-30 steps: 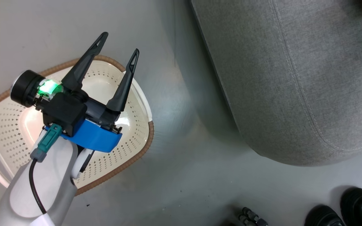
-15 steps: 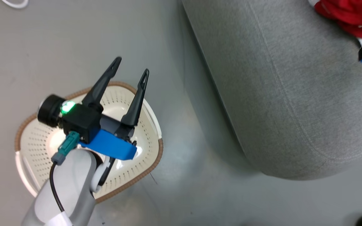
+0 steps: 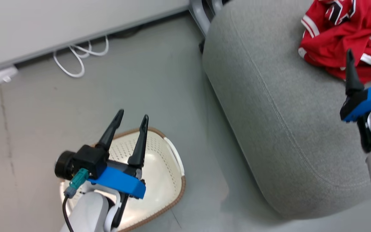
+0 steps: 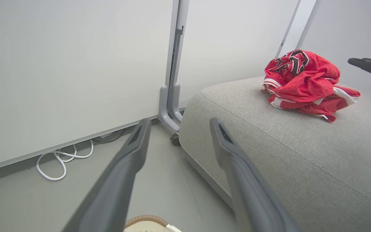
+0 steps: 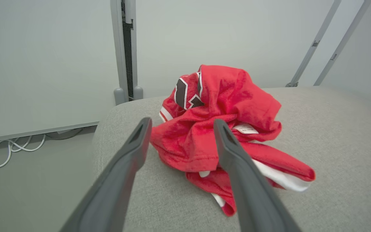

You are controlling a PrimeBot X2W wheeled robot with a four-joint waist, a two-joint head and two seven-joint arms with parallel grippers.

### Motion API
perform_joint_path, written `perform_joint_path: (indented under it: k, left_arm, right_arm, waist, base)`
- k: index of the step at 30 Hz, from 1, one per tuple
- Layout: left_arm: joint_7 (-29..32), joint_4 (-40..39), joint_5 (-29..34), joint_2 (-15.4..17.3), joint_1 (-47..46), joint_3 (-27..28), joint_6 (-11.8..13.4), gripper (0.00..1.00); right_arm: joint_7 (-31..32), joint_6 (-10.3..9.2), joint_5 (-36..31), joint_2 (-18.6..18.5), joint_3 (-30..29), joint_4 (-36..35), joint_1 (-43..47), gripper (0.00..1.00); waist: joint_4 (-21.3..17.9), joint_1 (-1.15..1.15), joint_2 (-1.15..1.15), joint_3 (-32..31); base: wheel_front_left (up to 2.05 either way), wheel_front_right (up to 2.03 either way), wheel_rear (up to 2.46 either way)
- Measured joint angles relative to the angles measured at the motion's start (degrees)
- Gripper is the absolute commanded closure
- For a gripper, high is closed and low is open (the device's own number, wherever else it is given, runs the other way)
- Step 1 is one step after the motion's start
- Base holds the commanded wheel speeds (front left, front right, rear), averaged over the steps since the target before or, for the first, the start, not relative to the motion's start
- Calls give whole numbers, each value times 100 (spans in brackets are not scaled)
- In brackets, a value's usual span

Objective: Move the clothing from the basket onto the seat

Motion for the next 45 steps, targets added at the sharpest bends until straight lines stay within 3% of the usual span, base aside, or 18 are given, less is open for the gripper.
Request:
perform_joint_path:
  k: [11, 22, 35, 45]
  left_arm:
    - [-1, 223, 0, -264, 741, 593, -10, 0]
    - [-1, 364, 104, -304, 1179, 1222, -31, 0]
    - [-7, 521, 162, -345, 1313, 1548, -31, 0]
    - [-5, 584, 160, -343, 1312, 1551, -31, 0]
  right_arm:
    - [5, 0, 199, 86, 421, -1276, 1662, 0]
    - [308, 0, 73, 453, 520, -2442, 2875, 0]
    - [546, 0, -13, 933, 415, -3240, 3665, 0]
    - [661, 0, -52, 1062, 431, -3442, 3806, 0]
  waist:
    - [647, 0, 0, -1004]
    - [1334, 0, 0, -1525]
    - [1822, 1, 0, -1758]
    - [1892, 2, 0, -1756]
  base:
    - [0, 0, 0]
    - [0, 0, 0]
    - [0, 0, 0]
    - [0, 0, 0]
